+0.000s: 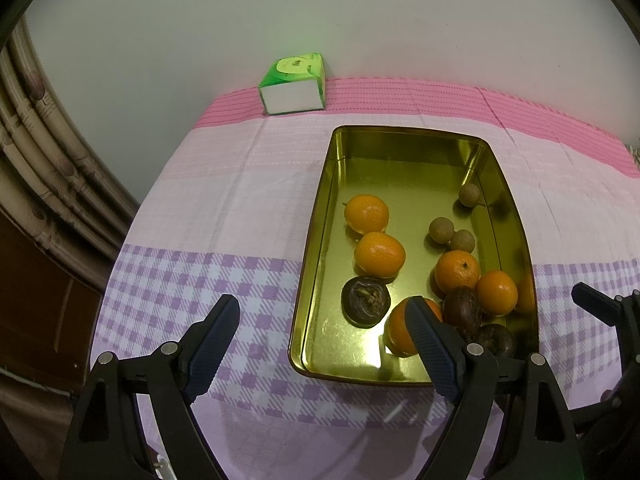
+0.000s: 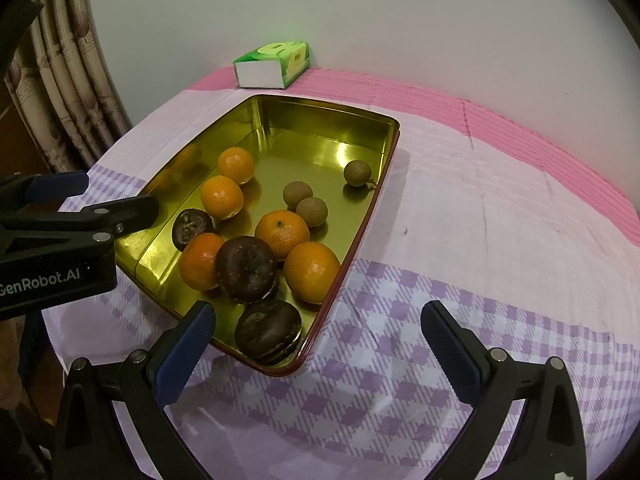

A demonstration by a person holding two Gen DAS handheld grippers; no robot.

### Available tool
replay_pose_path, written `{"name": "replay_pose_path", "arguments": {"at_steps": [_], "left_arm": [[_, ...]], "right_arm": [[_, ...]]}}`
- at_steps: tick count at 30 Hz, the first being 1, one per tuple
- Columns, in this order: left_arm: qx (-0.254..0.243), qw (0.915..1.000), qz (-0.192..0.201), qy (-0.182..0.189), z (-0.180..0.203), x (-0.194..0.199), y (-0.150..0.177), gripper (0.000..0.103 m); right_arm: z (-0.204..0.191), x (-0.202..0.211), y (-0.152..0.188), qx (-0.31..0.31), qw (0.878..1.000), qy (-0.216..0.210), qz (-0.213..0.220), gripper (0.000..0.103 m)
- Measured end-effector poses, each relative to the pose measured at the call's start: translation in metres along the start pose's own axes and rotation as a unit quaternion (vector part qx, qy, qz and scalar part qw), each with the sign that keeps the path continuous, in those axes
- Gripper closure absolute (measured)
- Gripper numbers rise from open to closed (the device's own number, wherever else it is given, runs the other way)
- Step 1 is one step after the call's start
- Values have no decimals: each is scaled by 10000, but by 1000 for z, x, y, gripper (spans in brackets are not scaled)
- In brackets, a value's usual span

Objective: Organize fruits

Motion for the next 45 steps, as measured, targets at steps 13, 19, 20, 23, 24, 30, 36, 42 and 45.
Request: {"name": "replay_pose_path", "arguments": {"at_steps": [13, 19, 20, 23, 24, 30, 36, 42, 45], "left_arm": [[0, 10000, 3, -4, 0, 0, 0, 18], [-6, 10000, 1, -6, 0, 0, 0, 18], [-6, 10000, 0, -9, 0, 0, 0, 18], [-10, 10000, -4, -6, 0, 0, 0, 18], [-10, 10000, -3, -4, -1, 0, 0, 18], [-15, 10000, -6, -6, -1, -1, 0, 18], [-24, 10000, -11, -8, -1, -1, 0, 18], [-25, 10000, -15, -15, -1, -1, -1, 18], [-26, 10000, -19, -18, -2, -2, 0, 18]], "right_arm": [[-3, 1, 0, 13, 10000, -60, -4, 1], [-4, 2, 0, 17, 9999, -105, -15, 1], [-4, 2, 0, 19, 9999, -114, -21, 1], [-5, 2, 1, 34, 9999, -126, -28, 1], [-6, 2, 1, 36, 9999, -129, -35, 1], [-7, 2, 1, 36, 9999, -151, -65, 1], [-7, 4, 1, 11, 9998, -189, -79, 1], [-7, 7, 0, -2, 9998, -183, -88, 1], [-7, 9, -1, 4, 9998, -202, -79, 1]]}}
Point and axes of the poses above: each gripper's, at about its wrist camera, not at the fingertips, and x roughly against the way its jaws point, z to its right, y to its underside, the point moved 8 cm from there along -x, roughly the way its jaws point, and after that the axes turned 15 degrees about -z, right-handed, at the moved point
